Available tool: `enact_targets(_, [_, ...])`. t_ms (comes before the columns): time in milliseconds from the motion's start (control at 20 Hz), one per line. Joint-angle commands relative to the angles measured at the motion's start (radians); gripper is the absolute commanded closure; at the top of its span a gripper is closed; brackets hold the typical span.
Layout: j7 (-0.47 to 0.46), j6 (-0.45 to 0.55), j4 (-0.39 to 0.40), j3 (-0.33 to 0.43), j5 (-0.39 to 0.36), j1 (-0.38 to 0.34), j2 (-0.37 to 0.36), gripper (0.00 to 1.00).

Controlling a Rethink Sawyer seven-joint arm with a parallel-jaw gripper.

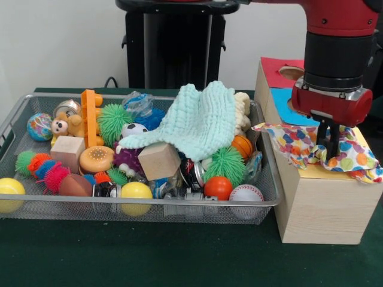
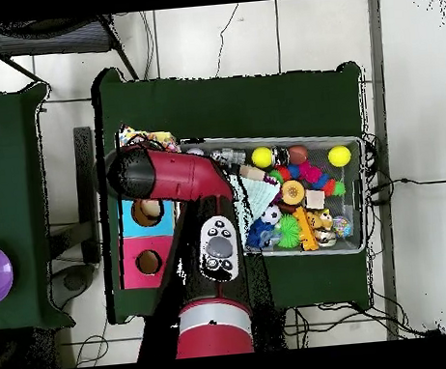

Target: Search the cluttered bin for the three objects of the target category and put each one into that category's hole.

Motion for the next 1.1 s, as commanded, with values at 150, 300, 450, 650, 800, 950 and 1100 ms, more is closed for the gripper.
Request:
enact_targets(150, [0.014,0.177,0.115,0.082,-0.044,-0.039,0.066,1.00])
enact_targets(300, [0.035,0.283,0.122,0.054,-0.049,-0.015,0.029,1.00])
enact_targets(450, [0.061,0.383,0.109,0.018,-0.062,0.014,-0.003,1.00])
enact_targets(650, [0.064,0.482,0.061,-0.015,-0.087,0.027,-0.023,1.00])
enact_targets(800, [0.074,0.430,0.033,-0.017,-0.083,0.030,0.003,1.00])
enact_targets(950, [0.101,0.333,0.009,-0.018,-0.065,0.036,0.036,1.00])
enact_targets(1100, [0.114,0.275,-0.004,-0.013,-0.049,0.038,0.051,1.00])
